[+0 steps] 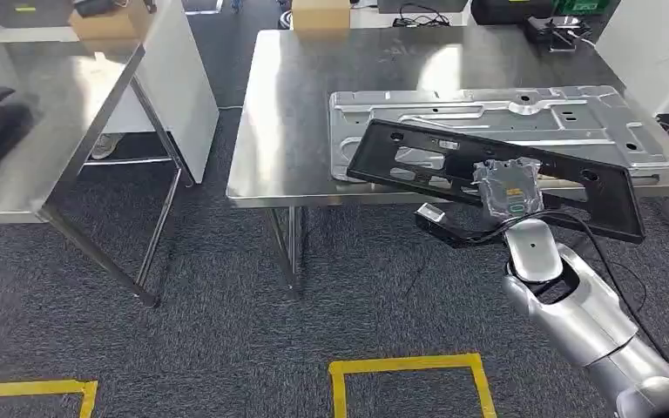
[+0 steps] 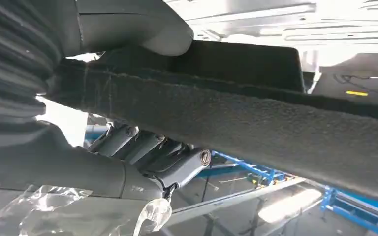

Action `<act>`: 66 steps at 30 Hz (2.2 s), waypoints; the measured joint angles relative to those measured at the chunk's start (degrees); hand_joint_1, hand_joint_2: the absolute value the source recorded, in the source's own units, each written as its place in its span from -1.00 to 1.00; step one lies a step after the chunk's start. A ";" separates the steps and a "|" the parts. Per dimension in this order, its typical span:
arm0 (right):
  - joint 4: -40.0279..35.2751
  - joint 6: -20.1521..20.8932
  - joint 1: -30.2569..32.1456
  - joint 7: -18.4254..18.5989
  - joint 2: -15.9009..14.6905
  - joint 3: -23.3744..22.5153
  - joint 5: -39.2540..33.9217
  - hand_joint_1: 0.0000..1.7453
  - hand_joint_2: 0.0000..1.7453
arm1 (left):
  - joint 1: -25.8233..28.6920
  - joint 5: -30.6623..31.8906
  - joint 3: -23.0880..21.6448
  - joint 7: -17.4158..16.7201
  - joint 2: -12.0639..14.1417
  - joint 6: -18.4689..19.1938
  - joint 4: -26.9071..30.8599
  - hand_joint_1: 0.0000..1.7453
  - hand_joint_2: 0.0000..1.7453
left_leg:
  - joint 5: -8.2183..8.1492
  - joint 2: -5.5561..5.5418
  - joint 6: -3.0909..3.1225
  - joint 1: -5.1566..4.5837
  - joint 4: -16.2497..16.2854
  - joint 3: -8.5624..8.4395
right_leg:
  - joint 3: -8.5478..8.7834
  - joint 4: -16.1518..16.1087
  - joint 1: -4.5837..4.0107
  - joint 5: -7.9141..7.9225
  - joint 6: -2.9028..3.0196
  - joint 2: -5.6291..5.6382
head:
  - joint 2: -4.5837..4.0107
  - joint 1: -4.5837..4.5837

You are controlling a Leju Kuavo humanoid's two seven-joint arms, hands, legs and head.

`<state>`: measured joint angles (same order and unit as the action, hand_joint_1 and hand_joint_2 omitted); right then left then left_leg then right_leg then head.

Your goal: Take the parts from the cabinet and place them on the table.

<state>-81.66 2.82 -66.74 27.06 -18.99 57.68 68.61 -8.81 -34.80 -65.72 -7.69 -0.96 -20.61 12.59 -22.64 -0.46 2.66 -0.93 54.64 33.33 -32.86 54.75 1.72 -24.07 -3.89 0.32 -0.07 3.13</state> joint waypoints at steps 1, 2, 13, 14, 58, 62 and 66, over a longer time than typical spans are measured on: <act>-0.06 0.00 -0.04 0.00 -0.02 -0.04 0.00 1.00 1.00 | -0.03 0.00 0.00 0.00 0.00 0.00 0.00 -1.00 1.00 | 0.36 0.03 0.47 0.44 -0.75 -0.61 | -0.08 0.27 0.20 -0.45 -0.37 0.01 | 0.00 -0.02; -0.04 0.00 -0.03 0.02 -0.09 -0.09 0.00 1.00 1.00 | -0.05 0.02 0.00 0.00 0.00 0.00 0.00 -1.00 1.00 | 0.34 -0.02 0.66 0.39 -0.92 -0.99 | -0.41 1.91 0.19 -1.26 -0.43 -0.07 | -0.02 -0.02; -0.39 0.13 0.40 0.48 -0.55 -0.37 -0.04 1.00 1.00 | -0.01 0.39 0.00 0.00 0.02 0.09 0.00 -1.00 1.00 | -2.65 -0.15 0.55 -0.30 0.17 -2.98 | -2.17 1.32 -0.02 1.34 0.01 -0.05 | 0.00 0.00; -0.50 0.18 0.50 0.50 -0.55 -0.37 -0.07 1.00 1.00 | -0.02 0.44 0.00 -0.02 0.02 0.09 0.00 -1.00 1.00 | -2.66 -0.16 0.53 -0.31 -0.05 -3.06 | -2.22 1.35 -0.19 1.13 0.32 -0.05 | 0.00 0.00; -1.75 0.61 1.22 0.94 -1.44 -0.94 -0.20 1.00 1.00 | 0.17 0.79 -0.04 -0.02 0.52 0.22 0.02 -1.00 1.00 | 0.66 -0.05 0.93 -0.19 1.94 2.24 | 0.81 1.78 0.32 -2.11 0.48 0.18 | 0.00 -0.02; -1.86 0.63 1.51 0.94 -1.46 -1.01 -0.20 1.00 1.00 | 0.26 0.79 -0.07 -0.04 0.55 0.24 0.02 -1.00 1.00 | 0.62 0.00 1.52 0.16 0.16 0.91 | 1.26 0.87 0.40 -2.36 -0.96 -0.01 | 0.00 -0.04; -1.92 0.63 1.62 1.01 -1.62 -1.16 -0.20 1.00 1.00 | 0.12 0.81 -0.07 0.00 0.44 0.24 0.02 -1.00 1.00 | 0.02 -0.02 2.44 0.04 -0.56 -0.86 | -5.74 14.81 0.19 -8.17 -1.18 -0.07 | 0.00 -0.02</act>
<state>-83.58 3.45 -65.12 28.06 -20.61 56.52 68.41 -8.69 -33.99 -65.79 -7.69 -0.52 -20.37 12.61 -22.62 -0.48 5.10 -0.90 54.08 32.47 -38.60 69.56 1.91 -32.24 -5.08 0.25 -0.07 3.10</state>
